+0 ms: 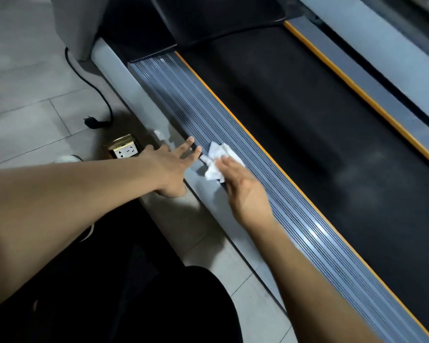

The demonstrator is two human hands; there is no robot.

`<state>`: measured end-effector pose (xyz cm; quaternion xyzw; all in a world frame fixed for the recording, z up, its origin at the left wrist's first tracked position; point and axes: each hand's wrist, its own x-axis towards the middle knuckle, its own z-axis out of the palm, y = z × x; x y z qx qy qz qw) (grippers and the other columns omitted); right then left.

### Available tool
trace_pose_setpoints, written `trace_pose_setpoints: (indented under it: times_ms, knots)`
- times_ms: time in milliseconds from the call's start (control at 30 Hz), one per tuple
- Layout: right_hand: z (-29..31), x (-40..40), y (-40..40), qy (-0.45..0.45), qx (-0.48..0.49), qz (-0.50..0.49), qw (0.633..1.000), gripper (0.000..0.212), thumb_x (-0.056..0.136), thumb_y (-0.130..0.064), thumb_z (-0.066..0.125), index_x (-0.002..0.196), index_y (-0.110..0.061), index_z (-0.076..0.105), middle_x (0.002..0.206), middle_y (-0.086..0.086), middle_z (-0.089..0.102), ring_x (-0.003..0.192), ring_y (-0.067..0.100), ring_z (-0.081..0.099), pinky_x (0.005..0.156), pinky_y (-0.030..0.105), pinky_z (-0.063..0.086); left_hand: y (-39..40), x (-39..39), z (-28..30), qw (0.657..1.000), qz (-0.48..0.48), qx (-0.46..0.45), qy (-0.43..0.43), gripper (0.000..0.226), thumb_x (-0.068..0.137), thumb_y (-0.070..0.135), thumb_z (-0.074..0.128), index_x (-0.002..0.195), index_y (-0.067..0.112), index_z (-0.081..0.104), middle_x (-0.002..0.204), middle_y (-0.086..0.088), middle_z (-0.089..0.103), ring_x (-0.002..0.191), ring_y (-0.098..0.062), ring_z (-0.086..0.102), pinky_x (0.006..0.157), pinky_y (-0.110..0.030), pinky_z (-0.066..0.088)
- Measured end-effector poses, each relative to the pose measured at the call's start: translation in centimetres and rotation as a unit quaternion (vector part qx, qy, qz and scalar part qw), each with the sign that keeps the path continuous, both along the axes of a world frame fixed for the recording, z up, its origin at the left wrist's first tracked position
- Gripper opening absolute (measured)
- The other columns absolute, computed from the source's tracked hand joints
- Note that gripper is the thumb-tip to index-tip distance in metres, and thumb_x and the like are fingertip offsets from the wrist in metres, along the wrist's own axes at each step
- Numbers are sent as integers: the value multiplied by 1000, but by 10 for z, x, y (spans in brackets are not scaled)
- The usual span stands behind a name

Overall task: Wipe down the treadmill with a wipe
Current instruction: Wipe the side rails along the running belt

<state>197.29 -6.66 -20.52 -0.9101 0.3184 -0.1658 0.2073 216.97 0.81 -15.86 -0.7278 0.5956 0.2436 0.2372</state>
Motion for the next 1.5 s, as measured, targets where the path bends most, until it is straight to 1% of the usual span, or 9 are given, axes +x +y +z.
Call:
trace_pose_setpoints:
  times_ms: [67, 167, 400, 567, 767, 933, 1167, 1367, 1500]
  knots:
    - [8, -11, -28, 18, 14, -91, 996, 39, 102, -9, 47, 139, -11, 59, 146, 8, 56, 137, 20, 48, 112, 13, 29, -1, -1, 0, 1000, -2, 1, -2, 102, 97, 51, 52, 156, 34, -29, 163, 7, -37, 154, -38, 15, 118, -55, 26]
    - [15, -16, -56, 47, 13, -177, 983, 37, 100, -3, 41, 133, -2, 58, 136, 19, 56, 127, 35, 50, 107, 34, 40, -2, 0, -1, 1000, 6, 2, -3, 101, 97, 46, 52, 155, 36, -30, 163, 8, -37, 154, -37, 13, 119, -55, 26]
    - [-3, -29, 18, 19, -28, -5, 999, 45, 100, -6, 49, 144, -11, 55, 151, 10, 51, 142, 20, 43, 121, 30, 29, 5, -27, 0, 994, -10, -97, -45, 89, 100, 45, 50, 163, 23, -8, 171, 3, -17, 152, -35, 21, 116, -53, 32]
    - [-2, -51, -44, 80, -48, -215, 972, 45, 96, 2, 44, 137, -10, 57, 136, 13, 57, 113, 37, 58, 102, 40, 44, 20, -81, -13, 992, -28, -120, 0, 87, 102, 34, 48, 162, 16, -12, 170, 1, -20, 150, -31, 23, 112, -49, 32]
    - [-14, -50, 27, 39, -67, -27, 997, 49, 96, -14, 41, 142, -7, 56, 146, 12, 56, 139, 25, 48, 121, 37, 30, 11, -85, -9, 998, 15, -56, -2, 95, 100, 33, 52, 160, 23, -22, 164, 11, -33, 151, -33, 20, 114, -54, 28]
    - [-6, -76, -38, 62, -69, -255, 962, 39, 94, -9, 32, 121, -15, 59, 116, 6, 56, 103, 32, 59, 93, 42, 47, 7, -84, -8, 999, 26, -29, -3, 93, 101, 28, 47, 158, 25, -27, 164, 13, -34, 153, -35, 16, 118, -57, 22]
    - [-21, -84, 44, 31, -101, -23, 994, 55, 88, 6, 56, 143, -3, 54, 144, 19, 56, 135, 32, 53, 116, 45, 40, 5, -89, 3, 999, 33, 6, -14, 95, 99, 26, 48, 158, 31, -27, 163, 14, -34, 155, -35, 12, 121, -57, 20]
    - [-5, -105, -11, 20, -55, -217, 974, 33, 94, 5, 45, 118, -10, 62, 106, 5, 64, 131, 24, 53, 95, 38, 51, -1, -91, 12, 998, 31, 49, -10, 93, 101, 36, 46, 157, 31, -27, 163, 14, -34, 157, -37, 5, 124, -59, 16]
    - [0, -141, 3, -62, -57, -311, 947, 43, 96, 1, 39, 133, -12, 59, 131, 2, 62, 130, 18, 51, 111, 29, 41, -5, -90, 21, 997, 19, 77, -10, 92, 102, 37, 45, 157, 30, -28, 163, 13, -35, 157, -38, 4, 125, -58, 14]
